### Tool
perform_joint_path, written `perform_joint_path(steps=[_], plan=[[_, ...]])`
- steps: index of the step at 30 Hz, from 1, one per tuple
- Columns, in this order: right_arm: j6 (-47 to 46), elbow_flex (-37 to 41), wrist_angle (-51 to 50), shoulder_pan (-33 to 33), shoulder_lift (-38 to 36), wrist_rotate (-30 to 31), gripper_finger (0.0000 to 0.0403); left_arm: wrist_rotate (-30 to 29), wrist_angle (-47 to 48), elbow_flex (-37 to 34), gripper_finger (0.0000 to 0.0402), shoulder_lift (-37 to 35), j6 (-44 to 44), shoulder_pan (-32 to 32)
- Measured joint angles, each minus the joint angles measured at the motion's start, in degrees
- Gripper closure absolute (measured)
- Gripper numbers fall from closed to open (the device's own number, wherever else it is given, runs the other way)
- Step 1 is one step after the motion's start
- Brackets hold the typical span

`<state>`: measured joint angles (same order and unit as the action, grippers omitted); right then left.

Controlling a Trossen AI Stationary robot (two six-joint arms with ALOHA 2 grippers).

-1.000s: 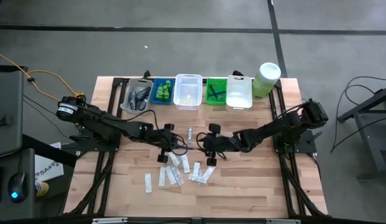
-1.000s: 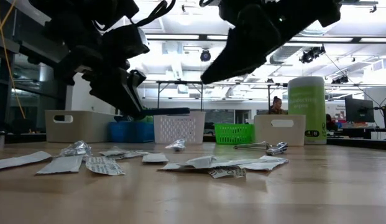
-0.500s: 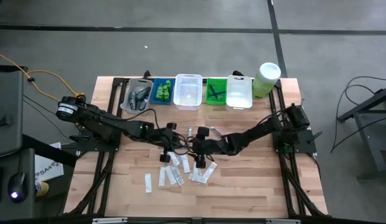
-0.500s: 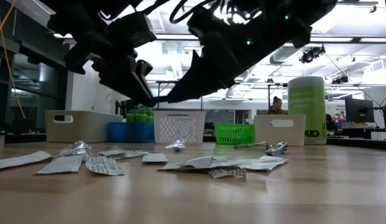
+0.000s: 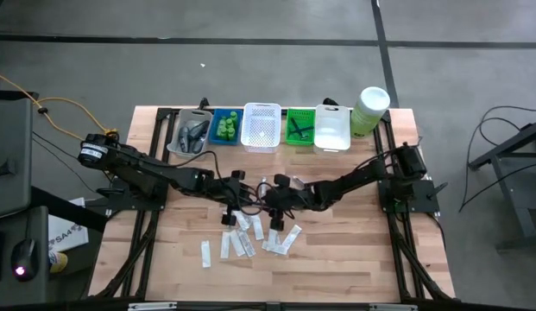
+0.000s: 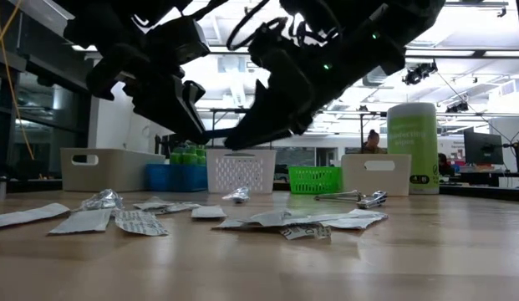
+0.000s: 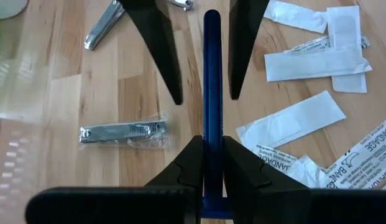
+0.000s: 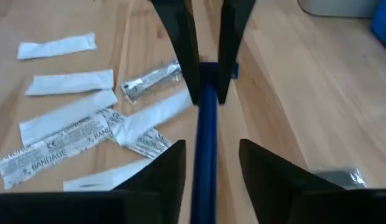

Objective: Pick & Place Travel size toiletries
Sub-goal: Put the razor into the green bin

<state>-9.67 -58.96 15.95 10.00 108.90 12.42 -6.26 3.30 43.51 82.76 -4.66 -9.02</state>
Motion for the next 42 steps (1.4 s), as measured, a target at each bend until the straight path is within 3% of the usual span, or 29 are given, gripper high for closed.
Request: perform_joint_path(steps=[12, 19, 27, 31, 35, 42], plan=[[0.37, 0.07, 0.15, -0.03, -0.02, -2.76, 0.038, 0.09, 1.1, -0.02, 0.0364, 0.0, 0.8, -0.02], [-0.72, 0.07, 0.04, -0.04, -0.02, -3.45, 0.0381, 0.24, 1.16, -0.02, 0.0341, 0.0, 0.48, -0.03], [-1.23, 0.07, -3.32, -0.44, -1.45, -3.68, 0.0381, -0.67, 1.9, -0.02, 0.0243, -0.86, 0.64, -0.02], [-1.48, 0.07, -7.94, -1.67, -3.98, -0.44, 0.0381, -3.95, 10.19, 2.57, 0.0212, -2.84, 3.53, -0.02], [-3.6, 0.09, -14.35, -3.77, -7.43, 3.53, 0.0381, -9.34, 18.18, 4.61, 0.0207, -5.32, 6.76, -0.02], [-9.39, 0.21, -26.17, -9.46, -16.29, 13.77, 0.0381, -9.96, 22.14, 2.67, 0.0207, -8.2, 11.05, 0.0]])
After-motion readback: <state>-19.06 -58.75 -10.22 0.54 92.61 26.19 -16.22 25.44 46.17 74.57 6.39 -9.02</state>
